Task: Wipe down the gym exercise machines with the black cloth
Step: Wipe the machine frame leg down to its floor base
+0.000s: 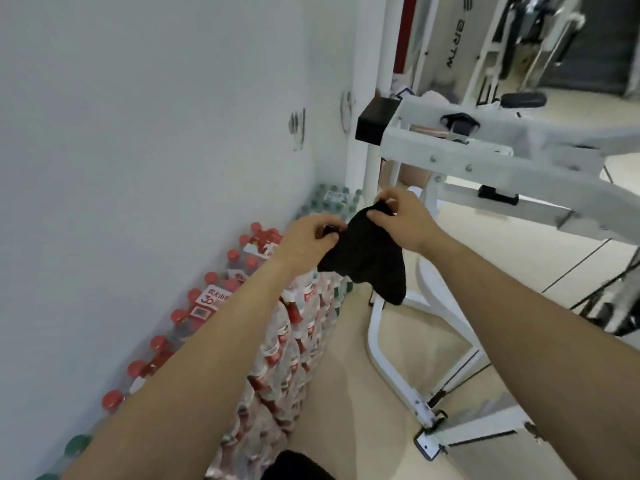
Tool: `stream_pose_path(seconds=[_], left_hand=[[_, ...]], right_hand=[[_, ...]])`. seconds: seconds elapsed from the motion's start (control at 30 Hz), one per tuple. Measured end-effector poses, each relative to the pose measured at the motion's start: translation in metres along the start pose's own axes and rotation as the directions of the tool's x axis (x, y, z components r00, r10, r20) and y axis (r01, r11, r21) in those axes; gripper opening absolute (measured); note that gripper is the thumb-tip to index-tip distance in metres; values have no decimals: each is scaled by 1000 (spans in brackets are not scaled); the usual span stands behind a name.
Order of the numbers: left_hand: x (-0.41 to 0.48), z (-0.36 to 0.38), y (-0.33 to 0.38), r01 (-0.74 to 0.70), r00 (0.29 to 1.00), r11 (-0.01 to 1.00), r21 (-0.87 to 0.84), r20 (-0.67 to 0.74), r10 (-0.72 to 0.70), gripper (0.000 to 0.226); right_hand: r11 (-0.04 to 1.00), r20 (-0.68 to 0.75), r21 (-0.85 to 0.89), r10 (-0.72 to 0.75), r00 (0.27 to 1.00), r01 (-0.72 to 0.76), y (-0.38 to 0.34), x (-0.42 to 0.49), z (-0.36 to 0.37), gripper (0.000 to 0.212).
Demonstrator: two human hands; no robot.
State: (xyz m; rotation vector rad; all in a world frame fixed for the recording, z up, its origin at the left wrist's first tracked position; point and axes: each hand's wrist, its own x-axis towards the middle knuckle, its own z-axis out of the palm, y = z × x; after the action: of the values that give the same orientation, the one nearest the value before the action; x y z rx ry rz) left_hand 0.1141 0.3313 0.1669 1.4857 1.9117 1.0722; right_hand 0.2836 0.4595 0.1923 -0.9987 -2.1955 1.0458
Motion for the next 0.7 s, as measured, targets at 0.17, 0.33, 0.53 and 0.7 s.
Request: stream_pose_path(seconds=[0.17, 0.33, 0.53, 0.7], left_hand=[[27, 38, 0, 62, 994, 994, -92, 97, -53, 9], [64, 62, -6, 64, 964, 983, -173, 266, -16, 23], [99, 94, -20, 48, 857, 998, -50, 516, -15, 44], [128, 125, -47, -77, 839, 997, 29, 541, 49, 25]], right_hand=[[995, -101, -65, 66, 993, -73, 19, 6, -32, 12], [971, -198, -105, 190, 962, -213, 34, 11, -51, 10], [879, -310, -208, 356, 881, -428, 74, 4, -66, 11], [765, -335, -265, 498, 800, -588, 126, -11, -74, 25]])
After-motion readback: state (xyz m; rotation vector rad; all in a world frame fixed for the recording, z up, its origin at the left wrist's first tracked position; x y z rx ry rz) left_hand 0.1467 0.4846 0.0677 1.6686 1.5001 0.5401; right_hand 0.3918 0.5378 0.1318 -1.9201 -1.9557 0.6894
